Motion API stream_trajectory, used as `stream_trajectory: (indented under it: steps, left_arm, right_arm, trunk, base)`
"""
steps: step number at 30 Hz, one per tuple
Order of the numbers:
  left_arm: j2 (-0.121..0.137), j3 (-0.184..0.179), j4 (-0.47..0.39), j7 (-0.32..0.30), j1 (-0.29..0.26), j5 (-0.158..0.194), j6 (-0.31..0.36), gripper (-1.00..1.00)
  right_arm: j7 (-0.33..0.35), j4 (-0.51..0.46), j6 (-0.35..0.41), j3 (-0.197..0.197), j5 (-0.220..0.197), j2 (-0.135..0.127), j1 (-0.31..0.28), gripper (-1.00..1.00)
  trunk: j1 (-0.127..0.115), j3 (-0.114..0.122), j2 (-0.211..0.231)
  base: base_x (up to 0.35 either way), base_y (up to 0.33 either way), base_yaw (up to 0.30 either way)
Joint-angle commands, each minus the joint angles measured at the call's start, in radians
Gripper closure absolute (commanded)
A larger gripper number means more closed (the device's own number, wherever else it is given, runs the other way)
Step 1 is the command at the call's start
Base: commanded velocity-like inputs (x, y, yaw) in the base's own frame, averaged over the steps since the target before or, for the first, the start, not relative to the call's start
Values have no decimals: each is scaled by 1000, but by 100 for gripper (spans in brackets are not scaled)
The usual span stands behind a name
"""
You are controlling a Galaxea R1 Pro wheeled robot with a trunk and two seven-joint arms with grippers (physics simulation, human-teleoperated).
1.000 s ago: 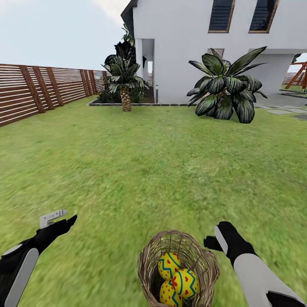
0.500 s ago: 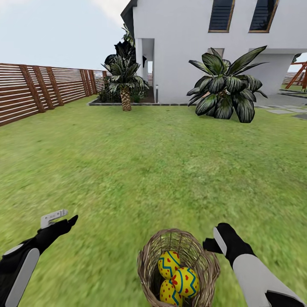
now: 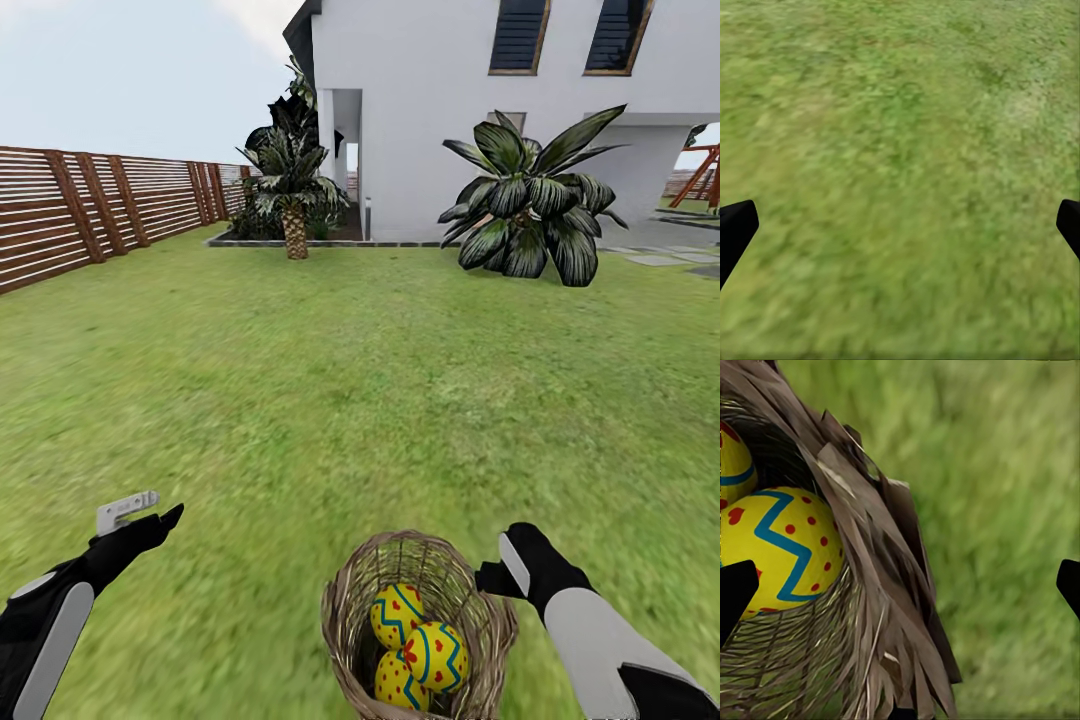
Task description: Take the three Easter eggs out of the wicker basket on the lawn in the garden, then place them on the lawn next to a single tree (choose any tree) so that all three eggs are next to the same tree and none are left in the basket.
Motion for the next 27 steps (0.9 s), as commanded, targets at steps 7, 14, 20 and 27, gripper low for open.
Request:
stream_trajectory:
  steps: [7, 14, 20, 27]
  left_arm:
    - [0, 0, -1, 1, 0, 7, 3, -100]
    - [0, 0, -1, 1, 0, 6, 0, -100]
    - [0, -1, -1, 1, 0, 6, -1, -100]
    - [0, -1, -1, 1, 0, 6, -1, -100]
  right_arm:
    - [-2, 3, 4, -4, 1, 3, -24, -100]
    - [-2, 3, 4, -4, 1, 5, -32, -100]
    - [-2, 4, 3, -4, 1, 7, -34, -100]
    - [-2, 8, 3, -2, 1, 6, -35, -100]
  trunk:
    - [15, -13, -28]
    - [23, -20, -42]
    - [31, -26, -56]
    - [46, -39, -84]
  base:
    - [0, 0, 0]
    - [0, 0, 0]
    - [0, 0, 0]
    - [0, 0, 0]
